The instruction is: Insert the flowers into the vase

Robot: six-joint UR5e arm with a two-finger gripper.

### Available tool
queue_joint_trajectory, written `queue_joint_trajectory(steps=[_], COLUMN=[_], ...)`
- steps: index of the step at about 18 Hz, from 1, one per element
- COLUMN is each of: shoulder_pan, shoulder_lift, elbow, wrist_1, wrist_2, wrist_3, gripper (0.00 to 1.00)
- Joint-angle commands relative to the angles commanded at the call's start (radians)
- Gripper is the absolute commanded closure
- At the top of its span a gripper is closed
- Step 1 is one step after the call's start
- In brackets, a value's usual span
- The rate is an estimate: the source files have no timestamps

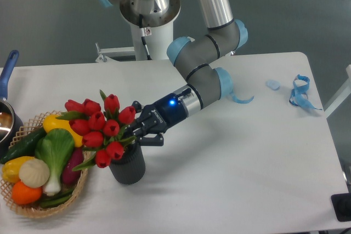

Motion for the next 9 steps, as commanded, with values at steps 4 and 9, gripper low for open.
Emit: queue_joint_trajectory(steps=[4, 9], shoulder_pan=[0.008, 0.061], shoulder_lift=[0.011, 0.063], elbow=[-0.005, -0.024], wrist_1=[0.002, 0.006], wrist_2=[0.0, 0.002], wrist_3=[0.002, 0.003], gripper=[0.16, 0.0])
